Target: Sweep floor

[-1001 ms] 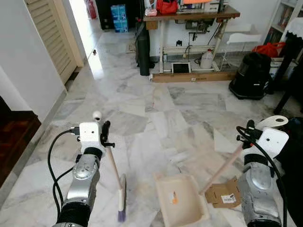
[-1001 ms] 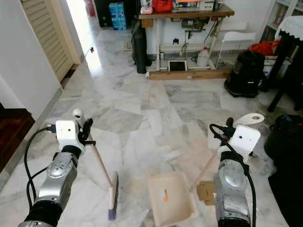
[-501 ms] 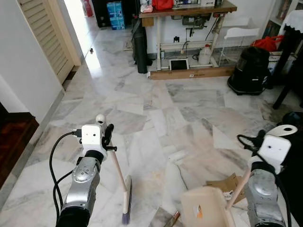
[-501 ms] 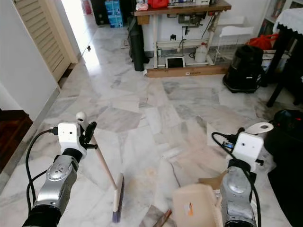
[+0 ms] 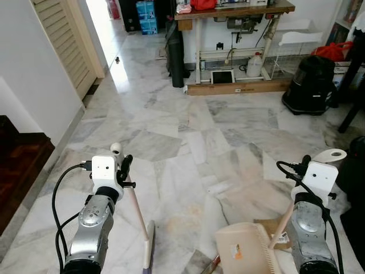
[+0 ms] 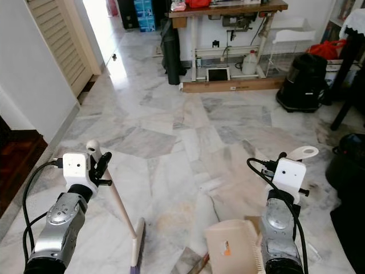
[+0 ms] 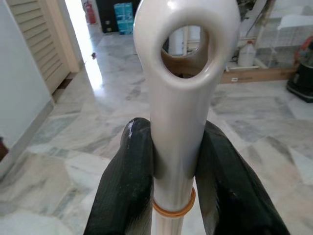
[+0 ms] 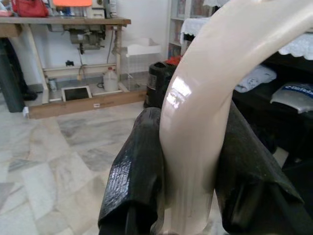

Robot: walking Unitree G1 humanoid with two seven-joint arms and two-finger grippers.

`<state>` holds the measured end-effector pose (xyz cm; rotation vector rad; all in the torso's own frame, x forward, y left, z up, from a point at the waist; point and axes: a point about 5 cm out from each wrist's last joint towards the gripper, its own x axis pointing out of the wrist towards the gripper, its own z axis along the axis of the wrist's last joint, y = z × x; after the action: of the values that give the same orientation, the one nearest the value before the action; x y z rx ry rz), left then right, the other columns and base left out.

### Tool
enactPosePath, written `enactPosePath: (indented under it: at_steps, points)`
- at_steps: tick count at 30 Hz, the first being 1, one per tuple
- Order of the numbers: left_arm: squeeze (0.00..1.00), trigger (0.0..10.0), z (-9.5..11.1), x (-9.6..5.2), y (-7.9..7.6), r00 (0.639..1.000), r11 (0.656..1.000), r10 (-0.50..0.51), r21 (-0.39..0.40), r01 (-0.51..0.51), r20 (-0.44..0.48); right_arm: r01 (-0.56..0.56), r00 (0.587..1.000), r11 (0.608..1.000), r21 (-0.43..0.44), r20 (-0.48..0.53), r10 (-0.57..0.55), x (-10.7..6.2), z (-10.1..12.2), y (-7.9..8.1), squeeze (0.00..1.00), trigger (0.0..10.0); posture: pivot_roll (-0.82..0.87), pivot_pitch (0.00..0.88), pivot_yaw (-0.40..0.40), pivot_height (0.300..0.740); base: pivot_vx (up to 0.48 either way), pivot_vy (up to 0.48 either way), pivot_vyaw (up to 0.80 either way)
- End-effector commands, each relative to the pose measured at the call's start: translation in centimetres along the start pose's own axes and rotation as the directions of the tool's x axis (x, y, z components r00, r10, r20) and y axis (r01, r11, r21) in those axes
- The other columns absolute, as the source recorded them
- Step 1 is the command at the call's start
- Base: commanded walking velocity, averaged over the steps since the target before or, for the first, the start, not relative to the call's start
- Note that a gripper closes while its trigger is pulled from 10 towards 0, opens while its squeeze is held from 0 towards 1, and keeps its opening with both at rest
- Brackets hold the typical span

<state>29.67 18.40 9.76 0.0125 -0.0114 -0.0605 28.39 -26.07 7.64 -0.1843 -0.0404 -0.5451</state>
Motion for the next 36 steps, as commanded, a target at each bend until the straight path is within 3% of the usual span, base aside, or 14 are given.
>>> enactPosePath:
  at_steps: [1, 10, 20, 36]
  points:
    - [0.0, 10.0, 1.3, 0.1, 0.6, 0.999, 1.0, 0.009, 0.018, -0.01, 0.048, 0.019, 0.999, 1.0, 0.008, 0.029, -0.02, 0.5, 0.6, -0.2, 0.0, 10.0, -0.01, 0.0, 0.102, 0.74, 0.0, 0.0, 0.0]
    - [0.0, 10.0, 1.8, 0.0, 1.1, 0.999, 0.999, 0.018, 0.03, -0.019, 0.049, 0.085, 0.996, 0.995, -0.047, -0.014, -0.085, 0.9, -0.8, -1.8, 0.0, 10.0, 0.01, 0.0, 0.109, 0.74, 0.0, 0.0, 0.0]
    - [0.0, 10.0, 2.6, -0.1, 1.0, 0.998, 0.999, 0.005, 0.033, -0.007, 0.057, 0.108, 0.993, 0.992, -0.072, -0.035, -0.111, 0.9, -1.7, -2.4, 0.0, 10.0, 0.03, 0.026, 0.118, 0.74, 0.0, 0.0, 0.0]
    - [0.0, 10.0, 4.2, -1.2, 0.8, 0.997, 0.999, -0.007, 0.036, 0.004, 0.074, 0.129, 0.991, 0.989, -0.077, 0.04, -0.126, 2.4, 0.0, -2.6, 0.0, 10.0, 0.06, 0.11, 0.133, 0.74, 0.0, 0.0, 0.0]
